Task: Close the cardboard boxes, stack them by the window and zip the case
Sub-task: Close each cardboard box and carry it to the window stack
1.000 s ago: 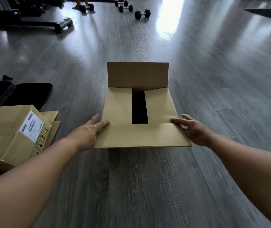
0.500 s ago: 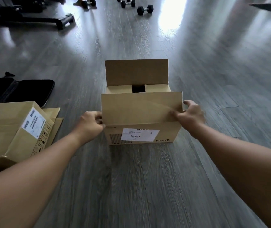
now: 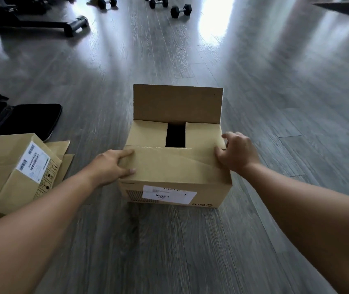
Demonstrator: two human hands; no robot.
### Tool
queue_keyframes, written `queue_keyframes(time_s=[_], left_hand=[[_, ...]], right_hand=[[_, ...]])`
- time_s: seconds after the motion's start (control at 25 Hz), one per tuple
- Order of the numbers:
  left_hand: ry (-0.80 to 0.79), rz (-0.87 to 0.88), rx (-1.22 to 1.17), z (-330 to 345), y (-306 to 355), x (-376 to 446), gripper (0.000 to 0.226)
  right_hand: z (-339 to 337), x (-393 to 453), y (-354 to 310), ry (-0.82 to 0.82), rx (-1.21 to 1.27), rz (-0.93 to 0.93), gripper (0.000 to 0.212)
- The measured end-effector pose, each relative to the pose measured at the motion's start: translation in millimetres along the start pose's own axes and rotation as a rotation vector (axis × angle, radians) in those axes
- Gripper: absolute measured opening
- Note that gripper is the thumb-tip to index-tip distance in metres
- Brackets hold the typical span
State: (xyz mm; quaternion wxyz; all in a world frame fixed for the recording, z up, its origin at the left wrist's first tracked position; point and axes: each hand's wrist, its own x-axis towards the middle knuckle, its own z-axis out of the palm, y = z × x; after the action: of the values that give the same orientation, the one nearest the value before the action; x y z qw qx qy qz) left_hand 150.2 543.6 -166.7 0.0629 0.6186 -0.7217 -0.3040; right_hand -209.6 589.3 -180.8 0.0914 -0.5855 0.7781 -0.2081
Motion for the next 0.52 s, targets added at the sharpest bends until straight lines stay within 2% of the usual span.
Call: queue_keyframes(time_s=[0.2,0.28,0.4,0.52], left_hand=[[-0.087,0.02,-0.097,4,5,5,0.072],[-0.096,0.025,-0.112,6,7,5,0.072],[-0.063,0.037,-0.053,8,12,7,0.074],[-0.046,0.06,0.079,14,22,9,0.074]], right_hand=[[-3,35,-2,-0.037,0.358,0.26,0.079],[-4,39,3,-0.015,0.526,0.315,0.083],[-8,35,8,0.044,0.765,0.289,0.076],[-8,20,17,0.087,0.742,0.226,0.056]])
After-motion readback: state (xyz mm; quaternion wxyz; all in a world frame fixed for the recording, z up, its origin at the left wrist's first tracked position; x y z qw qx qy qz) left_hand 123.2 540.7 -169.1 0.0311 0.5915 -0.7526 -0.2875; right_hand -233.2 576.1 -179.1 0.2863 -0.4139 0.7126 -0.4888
